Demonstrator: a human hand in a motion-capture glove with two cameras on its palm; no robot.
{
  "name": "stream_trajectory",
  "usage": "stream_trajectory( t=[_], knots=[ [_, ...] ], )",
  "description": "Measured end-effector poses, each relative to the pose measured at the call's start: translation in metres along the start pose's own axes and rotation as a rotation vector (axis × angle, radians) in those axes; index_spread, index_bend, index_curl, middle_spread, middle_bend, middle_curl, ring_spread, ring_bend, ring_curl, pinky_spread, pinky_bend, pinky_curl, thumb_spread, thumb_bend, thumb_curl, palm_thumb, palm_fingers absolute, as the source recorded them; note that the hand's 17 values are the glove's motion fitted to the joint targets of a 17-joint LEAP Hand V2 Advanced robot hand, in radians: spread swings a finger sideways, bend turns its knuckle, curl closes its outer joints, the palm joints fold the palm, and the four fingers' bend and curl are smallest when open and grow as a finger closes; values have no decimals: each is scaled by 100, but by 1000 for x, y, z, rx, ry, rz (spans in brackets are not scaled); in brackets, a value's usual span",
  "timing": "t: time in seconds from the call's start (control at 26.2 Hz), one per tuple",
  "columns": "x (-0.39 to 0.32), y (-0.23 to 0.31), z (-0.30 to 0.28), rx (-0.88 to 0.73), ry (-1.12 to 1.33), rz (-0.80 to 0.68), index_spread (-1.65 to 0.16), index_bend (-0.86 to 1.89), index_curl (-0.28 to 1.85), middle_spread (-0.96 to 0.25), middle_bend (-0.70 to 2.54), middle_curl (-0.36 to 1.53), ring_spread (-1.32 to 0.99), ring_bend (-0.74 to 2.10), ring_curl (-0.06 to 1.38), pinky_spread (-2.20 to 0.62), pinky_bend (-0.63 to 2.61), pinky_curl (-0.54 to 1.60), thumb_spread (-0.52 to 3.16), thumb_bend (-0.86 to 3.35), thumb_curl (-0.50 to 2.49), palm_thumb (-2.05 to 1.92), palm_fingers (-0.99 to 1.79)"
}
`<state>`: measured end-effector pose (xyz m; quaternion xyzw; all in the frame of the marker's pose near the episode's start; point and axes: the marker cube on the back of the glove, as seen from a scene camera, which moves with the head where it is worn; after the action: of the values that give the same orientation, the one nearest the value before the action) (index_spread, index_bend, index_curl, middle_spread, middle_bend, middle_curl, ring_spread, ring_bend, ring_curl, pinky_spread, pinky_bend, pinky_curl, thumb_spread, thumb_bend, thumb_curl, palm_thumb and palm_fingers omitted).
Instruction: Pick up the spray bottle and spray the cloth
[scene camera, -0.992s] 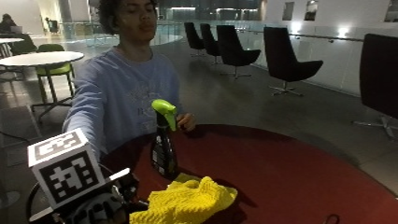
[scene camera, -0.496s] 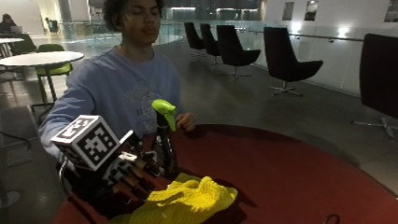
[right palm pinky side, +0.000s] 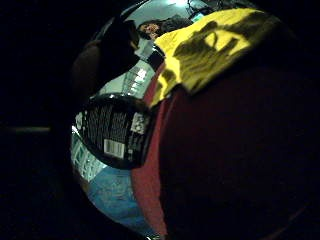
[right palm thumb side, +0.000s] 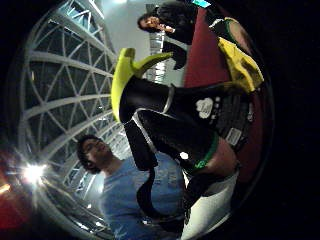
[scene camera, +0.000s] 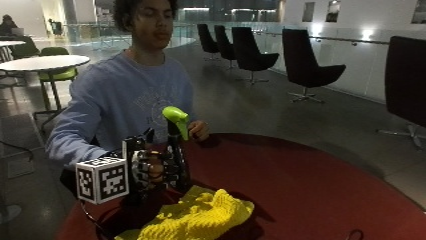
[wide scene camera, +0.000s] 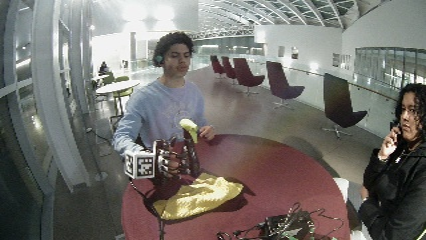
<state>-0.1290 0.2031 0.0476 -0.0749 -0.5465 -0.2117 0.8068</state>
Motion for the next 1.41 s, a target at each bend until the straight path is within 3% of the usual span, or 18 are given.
stream_trajectory(
  t=[0.38, 0.61, 1.03, 1.41],
  knots=[
    [-8, 5, 45, -40, -59, -70, -34, 16, 30, -3, 22, 35, 3, 35, 30, 23, 20, 29, 109, -2, 22, 33, 61],
    [-11, -3, 61, 37, 8, -56, -35, 16, 31, -3, 24, 36, 4, 30, 29, 24, 16, 28, 106, 0, 25, 39, 57],
    [-17, -20, 70, 169, 105, -63, -28, 21, 37, -5, 38, 41, 3, 38, 30, 28, 8, 21, 103, 15, 38, 79, 85],
    [-41, -19, 34, 112, 104, 48, -23, 17, 41, -8, 34, 43, 1, 48, 36, 30, 17, 22, 85, 11, 47, 92, 99]
  ],
)
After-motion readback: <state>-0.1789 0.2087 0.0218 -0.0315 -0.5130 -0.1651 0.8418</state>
